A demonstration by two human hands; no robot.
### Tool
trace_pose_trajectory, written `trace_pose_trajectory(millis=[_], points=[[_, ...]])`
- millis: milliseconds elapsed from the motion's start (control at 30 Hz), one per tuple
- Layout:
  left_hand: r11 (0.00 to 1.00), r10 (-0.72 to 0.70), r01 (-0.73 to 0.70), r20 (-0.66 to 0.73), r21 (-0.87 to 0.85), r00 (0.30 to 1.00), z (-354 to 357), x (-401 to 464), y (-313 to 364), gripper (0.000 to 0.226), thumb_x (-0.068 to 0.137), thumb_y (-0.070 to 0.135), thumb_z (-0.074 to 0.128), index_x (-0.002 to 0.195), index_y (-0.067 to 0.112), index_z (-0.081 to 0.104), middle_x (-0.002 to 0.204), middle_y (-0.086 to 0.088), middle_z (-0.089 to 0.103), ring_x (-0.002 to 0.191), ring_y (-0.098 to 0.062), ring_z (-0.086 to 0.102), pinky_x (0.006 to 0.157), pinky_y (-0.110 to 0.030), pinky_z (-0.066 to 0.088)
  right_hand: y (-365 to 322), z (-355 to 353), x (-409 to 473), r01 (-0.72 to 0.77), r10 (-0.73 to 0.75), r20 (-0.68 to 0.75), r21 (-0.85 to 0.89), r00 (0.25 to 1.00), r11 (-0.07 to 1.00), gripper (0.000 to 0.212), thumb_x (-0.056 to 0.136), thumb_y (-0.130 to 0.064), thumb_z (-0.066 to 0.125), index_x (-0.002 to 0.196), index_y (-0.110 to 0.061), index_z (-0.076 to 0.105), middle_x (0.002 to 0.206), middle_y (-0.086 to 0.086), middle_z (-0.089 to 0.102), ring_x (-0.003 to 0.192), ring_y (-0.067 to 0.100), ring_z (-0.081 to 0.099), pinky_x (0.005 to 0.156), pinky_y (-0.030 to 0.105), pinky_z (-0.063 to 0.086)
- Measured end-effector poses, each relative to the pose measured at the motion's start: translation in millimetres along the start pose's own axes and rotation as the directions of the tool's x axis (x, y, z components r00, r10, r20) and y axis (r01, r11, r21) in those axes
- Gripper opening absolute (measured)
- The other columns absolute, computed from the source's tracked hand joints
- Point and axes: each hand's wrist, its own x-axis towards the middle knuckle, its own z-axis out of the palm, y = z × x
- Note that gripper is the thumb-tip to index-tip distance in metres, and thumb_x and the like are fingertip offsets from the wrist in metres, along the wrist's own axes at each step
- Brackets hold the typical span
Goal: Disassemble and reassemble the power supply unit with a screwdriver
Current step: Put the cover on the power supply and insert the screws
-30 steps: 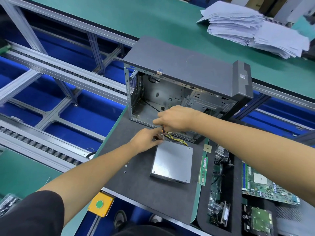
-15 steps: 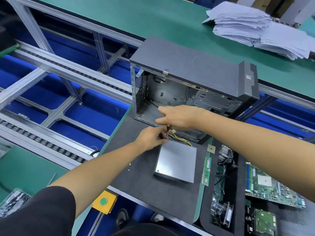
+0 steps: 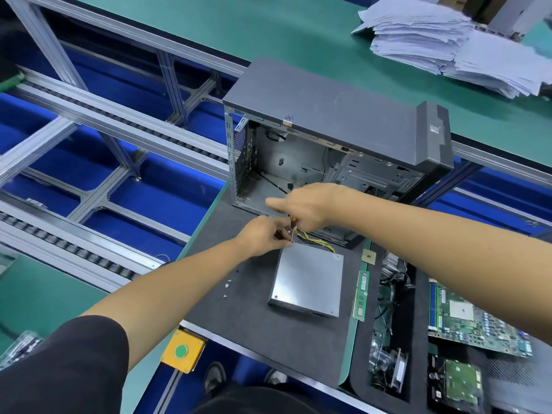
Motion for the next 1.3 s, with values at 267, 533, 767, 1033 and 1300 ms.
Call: trace_pose_trajectory(millis=[267,533,767,1033,1300], points=[[0.999,0.013,-0.015,-0.04,-0.042,0.999,2.1,-3.8,-2.5,0.024,0.084,0.036,0.081,0.104,0.029,0.068,0.088,0.021,0.075,0.093,-0.005,0.068,0.088,-0.037,0.054,-5.6,5.8,1.4,-0.046,0.049,-0.058,0.045,0.997,0.998,0.015,0.103,-0.034,0.045,0.096,-0.022,0.039,0.067,0.0,0.041,0.068,0.033,0.049,0.058,0.036,0.038],[0.999,-0.013,0.014,-0.019,0.038,1.0,-1.3,-8.1,6.5,0.019,0.088,0.036,0.076,0.099,0.021,0.073,0.095,0.012,0.077,0.093,-0.013,0.069,0.087,-0.035,0.053,-30.1,-2.6,13.2,-0.388,0.398,0.004,0.243,0.917,0.889,0.015,0.094,-0.02,0.057,0.106,-0.012,0.052,0.098,0.012,0.054,0.086,0.034,0.052,0.07,0.038,0.039],[0.995,-0.002,0.005,0.032,-0.105,0.999,-5.6,-19.0,9.0,0.03,0.091,0.016,0.075,0.12,0.017,0.067,0.108,0.008,0.073,0.099,-0.009,0.067,0.094,-0.024,0.052,-32.9,-16.9,3.8,-0.415,0.427,-0.064,0.15,0.902,0.898,0.008,0.1,-0.026,0.041,0.097,-0.019,0.038,0.087,0.002,0.05,0.08,0.03,0.05,0.065,0.037,0.037],[0.935,-0.242,0.173,-0.2,-0.311,0.949,-45.3,-102.9,-52.5,0.04,0.098,0.009,0.063,0.136,0.009,0.051,0.136,-0.004,0.061,0.13,-0.016,0.054,0.108,-0.032,0.041,-110.0,48.8,24.8,-0.455,0.47,-0.155,0.126,0.869,0.882,0.061,0.089,-0.004,0.055,0.138,-0.031,0.03,0.113,0.012,0.053,0.056,0.021,0.033,0.071,0.036,0.036],[0.874,-0.486,0.456,-0.307,-0.168,0.818,-42.0,-291.9,-140.8,0.017,0.094,0.017,0.068,0.111,0.018,0.07,0.101,0.015,0.063,0.096,-0.001,0.06,0.095,-0.036,0.041,-171.4,125.2,69.4,-0.462,0.483,0.061,-0.209,0.873,0.862,0.044,0.092,-0.016,0.051,0.132,-0.019,0.036,0.117,0.0,0.061,0.111,0.02,0.057,0.094,0.038,0.034]])
